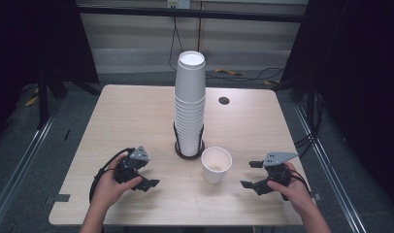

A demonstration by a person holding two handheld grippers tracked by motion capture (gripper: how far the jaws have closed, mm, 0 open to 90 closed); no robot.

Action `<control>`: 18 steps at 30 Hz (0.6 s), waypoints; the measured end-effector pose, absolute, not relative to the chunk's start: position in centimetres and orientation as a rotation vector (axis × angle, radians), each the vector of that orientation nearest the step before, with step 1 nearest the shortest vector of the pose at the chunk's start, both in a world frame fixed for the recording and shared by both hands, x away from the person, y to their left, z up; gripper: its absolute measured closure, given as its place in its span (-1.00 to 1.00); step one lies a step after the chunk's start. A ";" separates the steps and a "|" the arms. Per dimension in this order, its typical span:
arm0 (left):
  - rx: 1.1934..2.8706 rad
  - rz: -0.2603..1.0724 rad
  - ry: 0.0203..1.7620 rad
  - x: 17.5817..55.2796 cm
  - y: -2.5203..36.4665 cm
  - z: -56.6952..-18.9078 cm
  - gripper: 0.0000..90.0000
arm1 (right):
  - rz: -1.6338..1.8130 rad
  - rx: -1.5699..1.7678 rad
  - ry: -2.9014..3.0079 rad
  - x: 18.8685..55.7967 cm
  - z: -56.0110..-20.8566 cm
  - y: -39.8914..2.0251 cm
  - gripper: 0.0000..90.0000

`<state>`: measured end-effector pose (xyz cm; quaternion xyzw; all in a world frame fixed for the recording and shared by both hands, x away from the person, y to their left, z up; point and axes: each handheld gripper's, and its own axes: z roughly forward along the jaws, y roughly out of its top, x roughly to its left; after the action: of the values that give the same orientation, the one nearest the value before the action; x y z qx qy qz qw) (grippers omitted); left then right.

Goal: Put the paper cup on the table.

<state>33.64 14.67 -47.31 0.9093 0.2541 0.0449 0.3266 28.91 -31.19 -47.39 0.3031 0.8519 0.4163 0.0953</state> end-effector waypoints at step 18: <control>2.344 0.194 0.742 33.9 17.4 -48.8 -0.67 | 1.140 1.004 2.502 28.9 -49.0 -34.3 -0.68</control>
<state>33.92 17.42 -48.81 0.8968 0.2839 0.0742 0.3312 28.91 -34.34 -48.98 0.3411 0.8499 0.3872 0.1068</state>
